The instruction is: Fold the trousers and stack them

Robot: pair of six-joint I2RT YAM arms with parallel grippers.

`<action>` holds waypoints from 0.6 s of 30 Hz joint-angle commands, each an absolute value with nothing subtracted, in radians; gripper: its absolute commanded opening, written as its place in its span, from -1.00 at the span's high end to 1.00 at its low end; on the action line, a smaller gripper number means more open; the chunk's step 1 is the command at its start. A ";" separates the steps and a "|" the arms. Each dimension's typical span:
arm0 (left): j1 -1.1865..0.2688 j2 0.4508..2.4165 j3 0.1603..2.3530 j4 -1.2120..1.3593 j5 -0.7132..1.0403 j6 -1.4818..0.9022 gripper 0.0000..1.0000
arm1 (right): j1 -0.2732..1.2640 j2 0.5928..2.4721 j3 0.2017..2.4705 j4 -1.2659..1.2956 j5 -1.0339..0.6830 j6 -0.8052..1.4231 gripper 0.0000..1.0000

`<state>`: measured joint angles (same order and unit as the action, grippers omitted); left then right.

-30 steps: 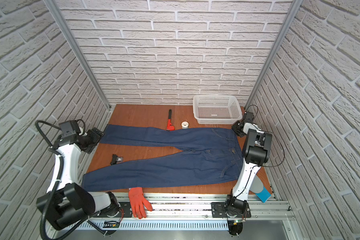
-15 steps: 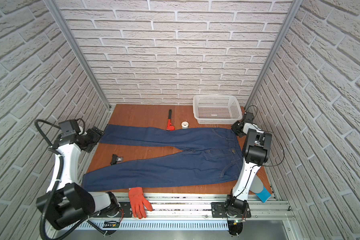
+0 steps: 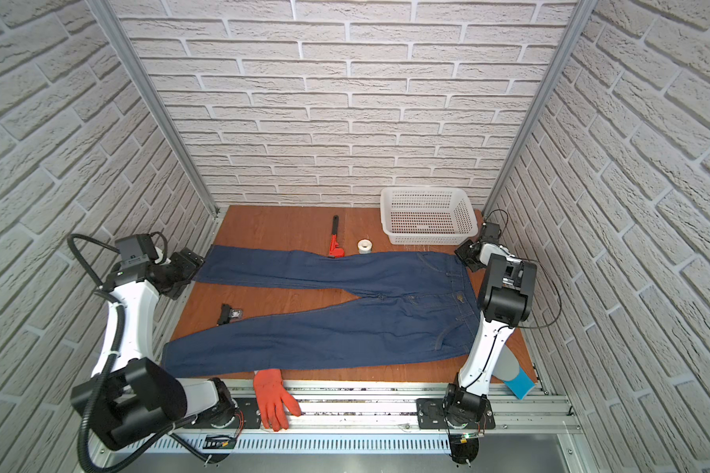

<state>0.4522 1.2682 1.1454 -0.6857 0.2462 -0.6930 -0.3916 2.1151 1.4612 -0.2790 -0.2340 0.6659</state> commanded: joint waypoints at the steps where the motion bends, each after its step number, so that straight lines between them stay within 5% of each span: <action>1: 0.449 1.304 1.185 -0.645 0.237 -0.696 -0.75 | -0.390 1.954 1.432 -0.283 -0.222 0.649 0.89; 18: 0.449 1.617 1.347 -0.547 0.279 -0.756 -0.71 | -0.393 1.742 1.289 -0.330 -0.275 0.589 0.89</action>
<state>0.4496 1.5753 1.3022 -0.6033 0.2665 -0.7372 -0.3901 1.7683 1.2900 -0.3393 -0.2562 0.6094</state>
